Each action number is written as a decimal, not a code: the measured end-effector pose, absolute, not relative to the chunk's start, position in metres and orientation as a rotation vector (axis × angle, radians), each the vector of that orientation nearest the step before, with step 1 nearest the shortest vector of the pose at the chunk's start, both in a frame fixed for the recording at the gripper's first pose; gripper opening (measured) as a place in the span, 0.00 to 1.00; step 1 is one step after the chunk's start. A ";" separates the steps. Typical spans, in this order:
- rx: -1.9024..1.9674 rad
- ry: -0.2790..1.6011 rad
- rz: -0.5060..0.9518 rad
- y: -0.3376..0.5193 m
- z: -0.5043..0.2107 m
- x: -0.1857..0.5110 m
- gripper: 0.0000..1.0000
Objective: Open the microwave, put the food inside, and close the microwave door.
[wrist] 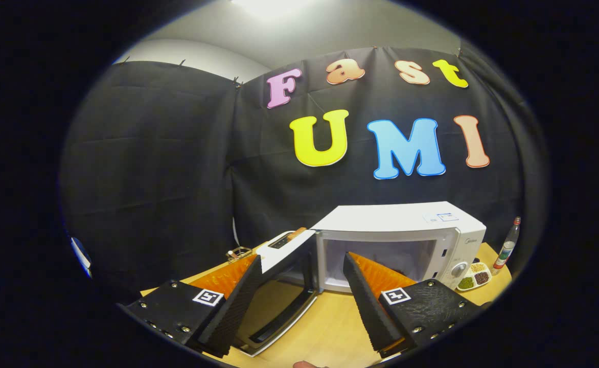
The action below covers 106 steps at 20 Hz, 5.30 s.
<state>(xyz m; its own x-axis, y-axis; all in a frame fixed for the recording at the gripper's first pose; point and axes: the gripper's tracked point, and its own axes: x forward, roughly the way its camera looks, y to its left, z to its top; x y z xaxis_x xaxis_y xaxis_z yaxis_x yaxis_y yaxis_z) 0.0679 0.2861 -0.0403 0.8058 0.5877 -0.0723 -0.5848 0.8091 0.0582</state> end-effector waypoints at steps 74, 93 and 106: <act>-0.029 0.437 0.466 0.157 -0.172 0.143 0.01; 0.024 0.408 0.317 0.129 -0.173 0.262 0.01; -0.023 0.424 0.237 0.141 -0.175 0.283 0.02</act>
